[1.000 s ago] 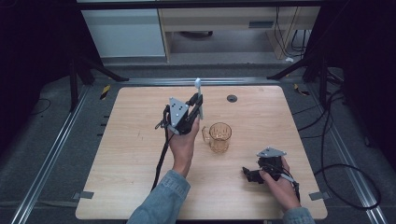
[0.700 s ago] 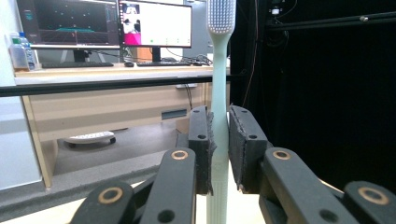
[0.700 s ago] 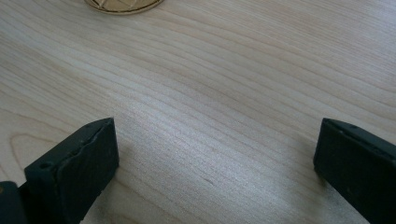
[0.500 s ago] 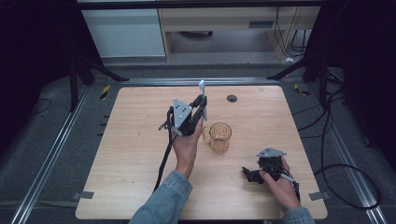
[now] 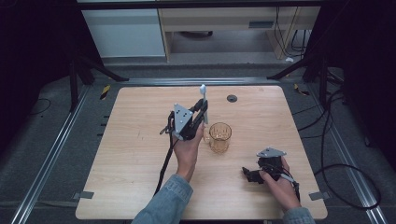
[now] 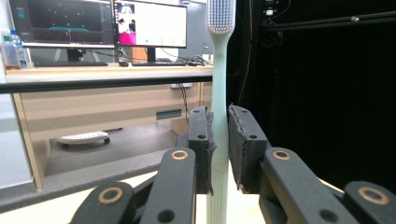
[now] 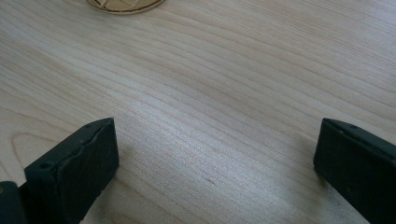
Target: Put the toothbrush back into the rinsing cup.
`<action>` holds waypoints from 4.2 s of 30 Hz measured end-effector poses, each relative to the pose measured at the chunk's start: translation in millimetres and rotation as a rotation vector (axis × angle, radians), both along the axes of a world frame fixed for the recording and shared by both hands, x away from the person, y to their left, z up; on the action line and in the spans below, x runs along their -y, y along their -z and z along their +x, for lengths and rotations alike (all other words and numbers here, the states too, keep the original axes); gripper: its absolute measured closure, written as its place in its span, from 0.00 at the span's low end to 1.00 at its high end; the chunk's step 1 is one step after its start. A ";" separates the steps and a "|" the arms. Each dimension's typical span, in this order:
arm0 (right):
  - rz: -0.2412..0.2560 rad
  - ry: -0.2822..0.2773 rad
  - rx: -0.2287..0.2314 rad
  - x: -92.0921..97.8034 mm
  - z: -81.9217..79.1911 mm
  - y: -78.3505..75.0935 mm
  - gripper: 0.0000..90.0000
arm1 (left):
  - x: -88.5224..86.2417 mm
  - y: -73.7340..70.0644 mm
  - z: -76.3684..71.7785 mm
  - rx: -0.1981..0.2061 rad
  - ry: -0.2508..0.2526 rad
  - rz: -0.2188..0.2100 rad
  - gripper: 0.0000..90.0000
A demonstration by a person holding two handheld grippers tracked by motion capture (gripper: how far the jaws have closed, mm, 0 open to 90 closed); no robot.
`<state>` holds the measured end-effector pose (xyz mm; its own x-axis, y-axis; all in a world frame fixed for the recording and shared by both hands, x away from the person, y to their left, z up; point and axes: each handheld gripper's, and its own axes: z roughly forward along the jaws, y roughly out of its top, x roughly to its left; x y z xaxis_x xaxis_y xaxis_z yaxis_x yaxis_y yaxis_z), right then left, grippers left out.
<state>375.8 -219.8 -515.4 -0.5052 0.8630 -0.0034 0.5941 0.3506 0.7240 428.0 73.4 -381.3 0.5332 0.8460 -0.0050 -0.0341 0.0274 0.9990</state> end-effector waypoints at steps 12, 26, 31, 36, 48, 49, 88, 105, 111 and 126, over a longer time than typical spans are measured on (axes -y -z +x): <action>0.001 0.001 -0.001 -0.1 -0.1 0.0 0.00 | 1.9 15.8 0.2 -0.021 0.000 -0.004 0.88; 0.001 -0.001 -0.001 -0.2 -0.1 0.0 0.00 | 5.1 24.4 1.0 -0.019 -0.012 0.016 0.88; 0.001 -0.001 -0.001 -0.1 -0.1 -0.1 0.00 | 5.5 30.5 3.3 -0.027 -0.011 0.022 0.88; 0.001 -0.001 -0.001 -0.2 -0.2 0.0 0.00 | 6.7 34.1 4.4 -0.032 -0.007 0.027 0.88; 0.000 0.000 -0.002 -0.1 -0.2 -0.1 0.00 | 8.8 49.7 7.9 -0.069 -0.004 0.027 0.88; 0.000 0.000 -0.001 -0.1 -0.2 -0.1 0.00 | 9.0 50.7 7.9 -0.068 -0.003 0.031 0.88; 0.001 0.000 -0.001 -0.2 -0.1 0.0 0.00 | 3.7 78.8 6.5 -0.105 0.013 0.057 0.88; 0.001 -0.001 0.000 -0.1 -0.1 0.0 0.00 | 1.8 83.2 5.0 -0.127 0.020 0.074 0.87; 0.001 0.000 0.000 -0.2 -0.1 0.0 0.00 | 2.3 85.3 5.2 -0.133 0.023 0.085 0.87; 0.001 -0.001 -0.001 -0.2 -0.1 0.0 0.00 | 1.4 88.1 5.9 -0.153 0.025 0.079 0.87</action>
<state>375.7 -219.6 -515.4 -0.5058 0.8626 -0.0023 0.5943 0.3504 0.7239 433.9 71.9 -469.4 0.5523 0.8333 -0.0221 0.1185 -0.0522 0.9916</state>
